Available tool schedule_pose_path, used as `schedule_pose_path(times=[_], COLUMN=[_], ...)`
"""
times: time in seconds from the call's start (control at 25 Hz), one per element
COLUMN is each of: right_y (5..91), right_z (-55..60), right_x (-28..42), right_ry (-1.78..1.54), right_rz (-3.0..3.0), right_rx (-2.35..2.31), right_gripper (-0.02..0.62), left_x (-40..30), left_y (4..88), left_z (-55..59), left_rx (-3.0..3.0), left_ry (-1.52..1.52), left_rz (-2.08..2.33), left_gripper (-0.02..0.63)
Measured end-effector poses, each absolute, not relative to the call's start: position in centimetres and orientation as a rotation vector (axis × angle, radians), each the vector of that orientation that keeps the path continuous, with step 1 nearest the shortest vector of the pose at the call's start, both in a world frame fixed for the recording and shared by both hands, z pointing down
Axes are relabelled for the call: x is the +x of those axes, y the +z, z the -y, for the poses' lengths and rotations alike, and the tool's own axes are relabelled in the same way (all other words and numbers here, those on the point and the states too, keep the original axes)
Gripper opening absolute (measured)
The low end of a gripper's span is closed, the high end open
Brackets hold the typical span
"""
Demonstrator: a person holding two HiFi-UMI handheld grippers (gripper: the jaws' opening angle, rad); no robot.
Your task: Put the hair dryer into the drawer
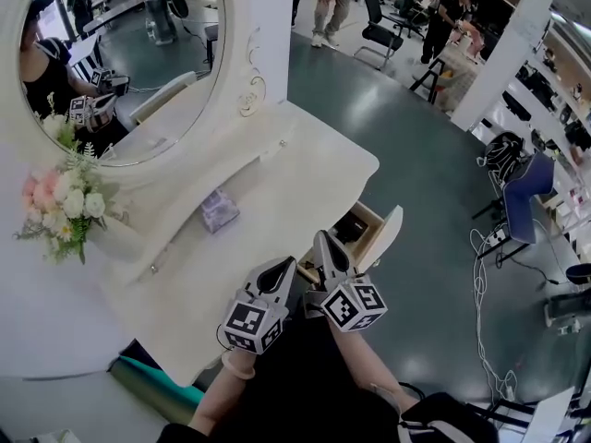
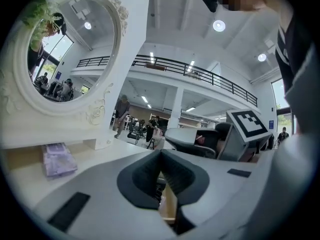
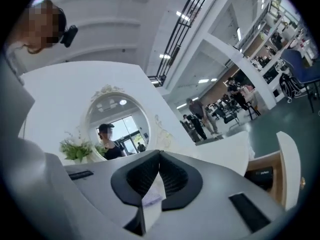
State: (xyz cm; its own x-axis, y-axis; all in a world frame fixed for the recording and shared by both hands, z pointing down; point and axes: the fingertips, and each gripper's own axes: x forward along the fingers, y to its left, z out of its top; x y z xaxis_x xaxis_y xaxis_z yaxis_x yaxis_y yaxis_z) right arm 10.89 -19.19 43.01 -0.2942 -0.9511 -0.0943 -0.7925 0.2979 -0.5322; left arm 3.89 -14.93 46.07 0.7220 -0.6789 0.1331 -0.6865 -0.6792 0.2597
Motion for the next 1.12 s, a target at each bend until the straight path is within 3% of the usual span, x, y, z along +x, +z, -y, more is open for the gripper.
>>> schedule_pose_path(times=[0.24, 1.12], right_y=[41.5, 42.6], right_z=[17.6, 18.4], right_x=[8.6, 8.9], right_ry=[-0.403, -0.466], right_rz=[-2.292, -2.345], right_rx=[-1.558, -1.581], right_gripper=[0.017, 0.017], left_x=[2.8, 3.5], left_y=[45.9, 46.2], left_z=[14.4, 16.0], left_rx=[2.611, 2.589], left_ry=[0.01, 0.011], left_rz=[1.121, 1.154], left_gripper=[0.025, 0.025])
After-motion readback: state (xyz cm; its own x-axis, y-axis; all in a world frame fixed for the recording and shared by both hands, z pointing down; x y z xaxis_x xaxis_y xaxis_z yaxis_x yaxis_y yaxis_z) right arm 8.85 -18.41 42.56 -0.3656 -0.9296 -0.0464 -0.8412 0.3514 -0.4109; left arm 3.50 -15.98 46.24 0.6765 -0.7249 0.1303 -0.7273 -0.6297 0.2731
